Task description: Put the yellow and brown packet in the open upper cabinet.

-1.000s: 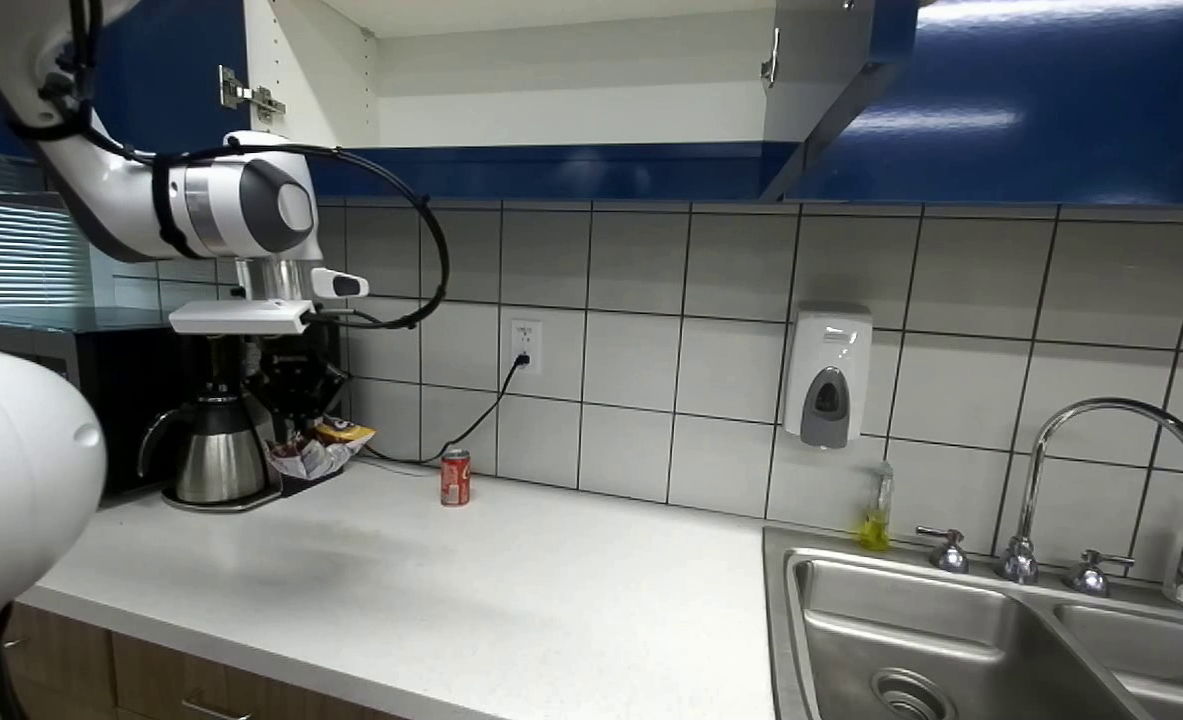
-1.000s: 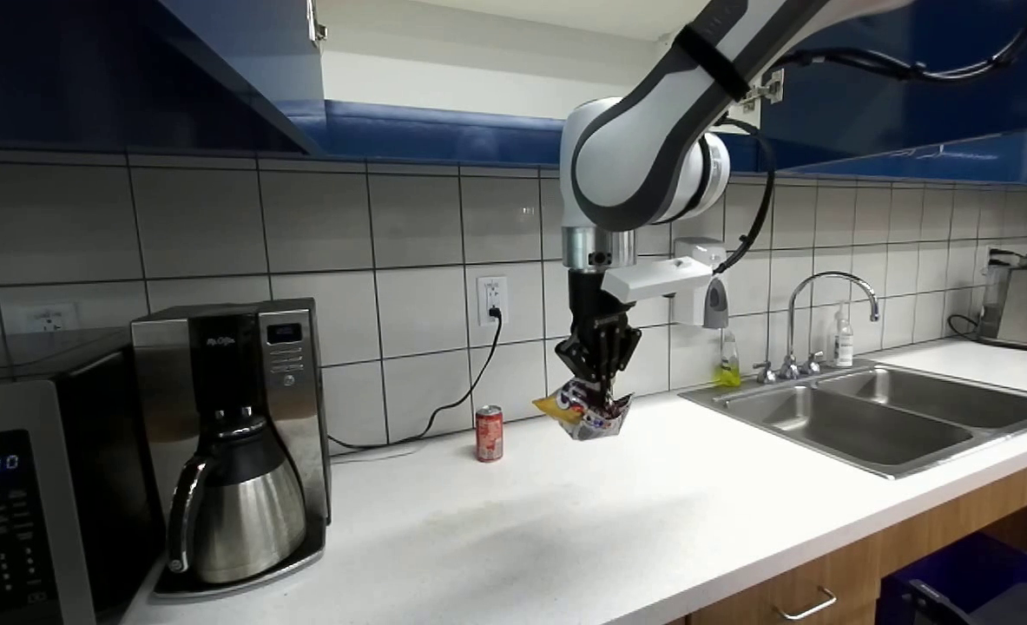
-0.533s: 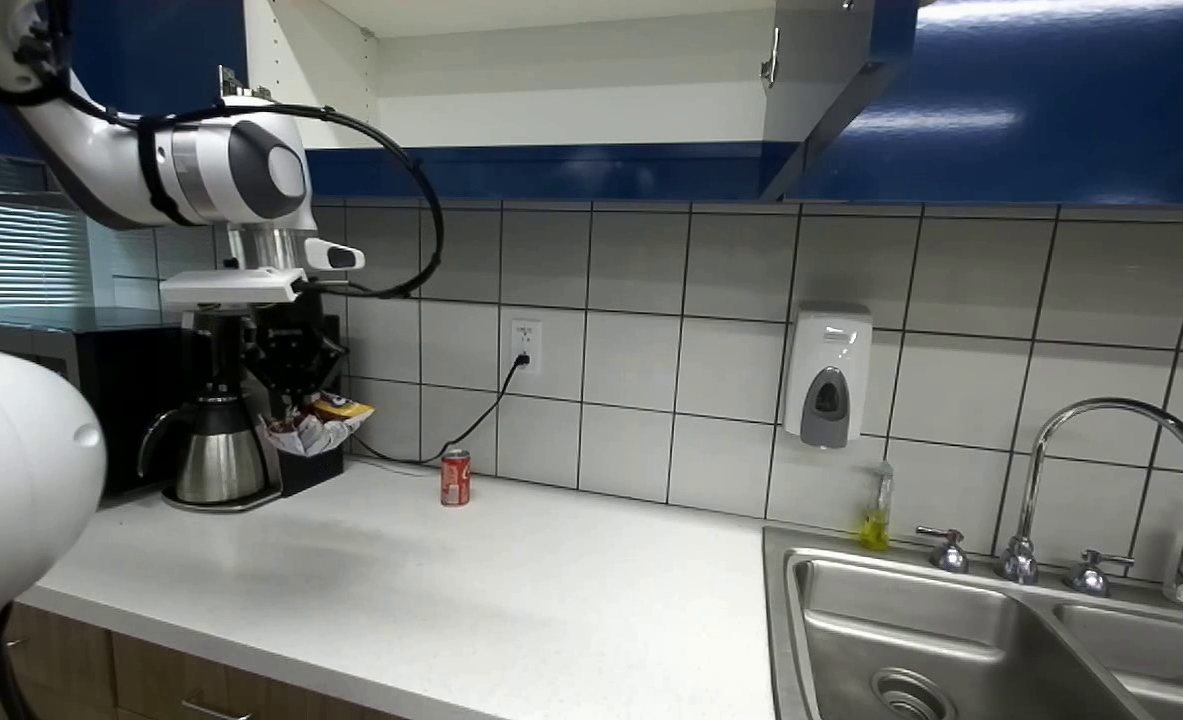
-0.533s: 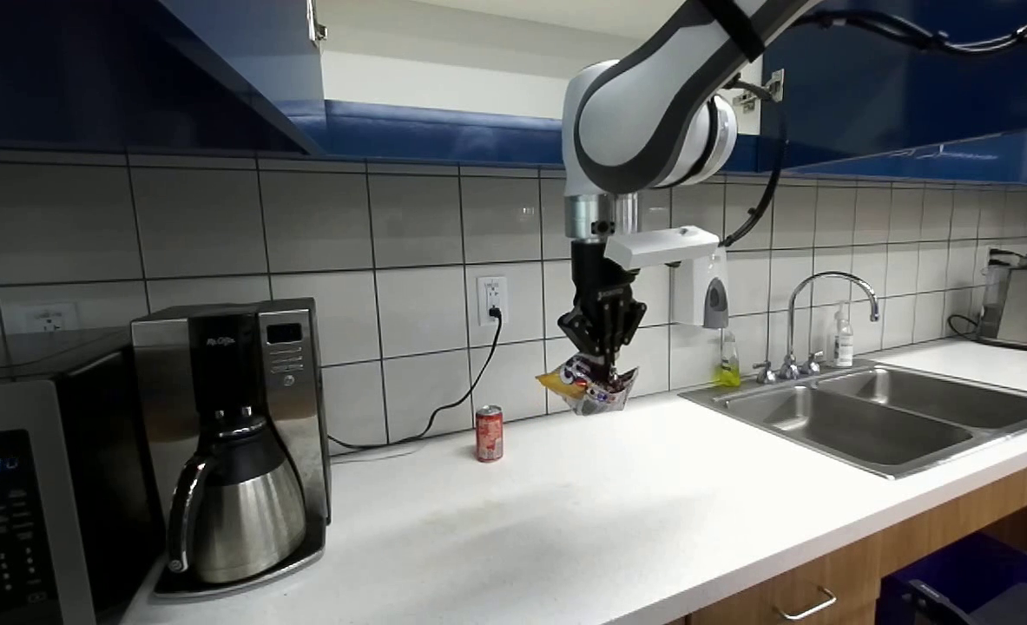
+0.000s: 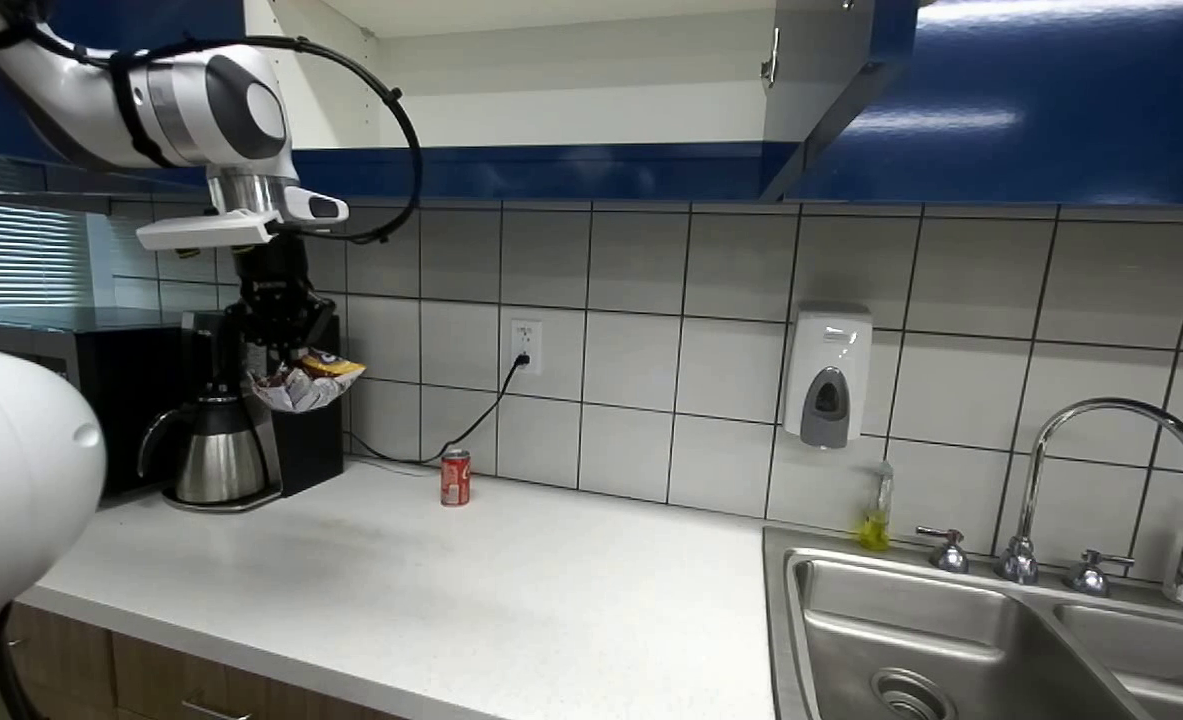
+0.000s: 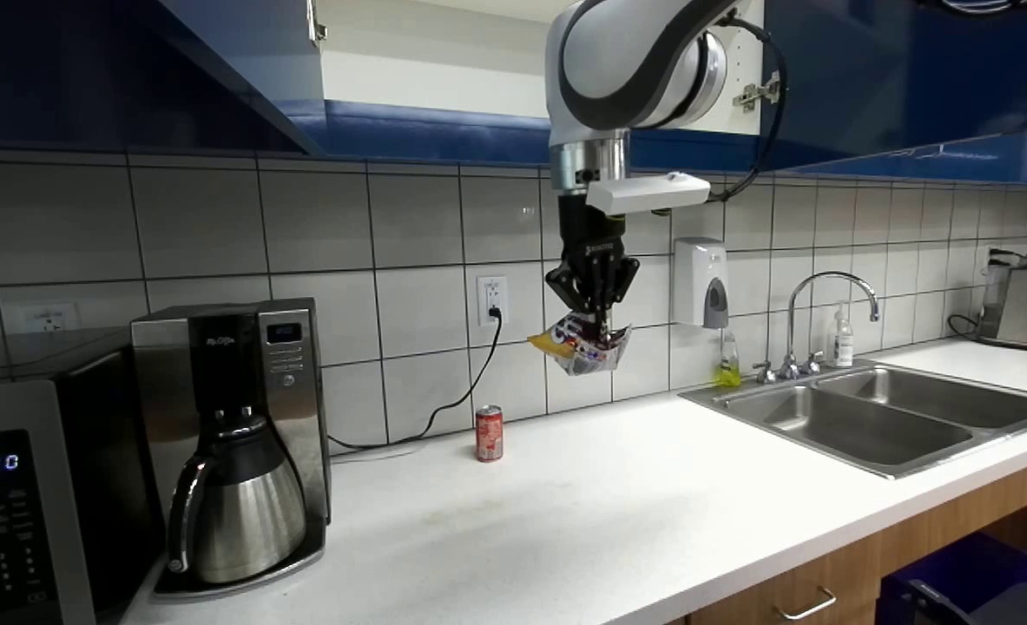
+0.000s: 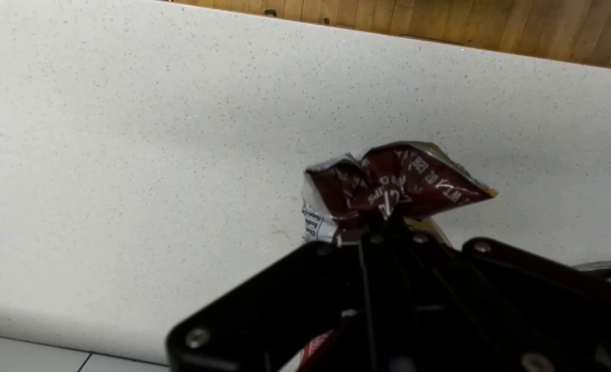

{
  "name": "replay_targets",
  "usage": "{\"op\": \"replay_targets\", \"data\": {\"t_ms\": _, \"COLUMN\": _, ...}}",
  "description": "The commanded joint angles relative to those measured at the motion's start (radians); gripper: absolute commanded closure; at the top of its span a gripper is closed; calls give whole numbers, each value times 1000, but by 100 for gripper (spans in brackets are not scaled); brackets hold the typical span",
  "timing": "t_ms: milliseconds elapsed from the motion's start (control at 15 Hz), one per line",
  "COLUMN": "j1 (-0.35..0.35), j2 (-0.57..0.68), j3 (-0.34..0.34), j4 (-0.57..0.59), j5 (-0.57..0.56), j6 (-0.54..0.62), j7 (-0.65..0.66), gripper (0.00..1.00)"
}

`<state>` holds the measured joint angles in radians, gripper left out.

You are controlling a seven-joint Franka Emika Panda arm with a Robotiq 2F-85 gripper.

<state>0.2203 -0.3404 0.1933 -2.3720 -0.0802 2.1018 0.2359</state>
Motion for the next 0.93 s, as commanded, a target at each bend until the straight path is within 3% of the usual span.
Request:
{"op": "replay_targets", "data": {"t_ms": 0, "j1": -27, "j2": -23, "j3": 44, "j4": 66, "j5": -23, "j6": -99, "j7": 62, "gripper": 100}}
{"op": "replay_targets", "data": {"t_ms": 867, "j1": -38, "j2": -32, "j3": 85, "j4": 274, "j5": -115, "j6": -297, "j7": 148, "gripper": 100}}
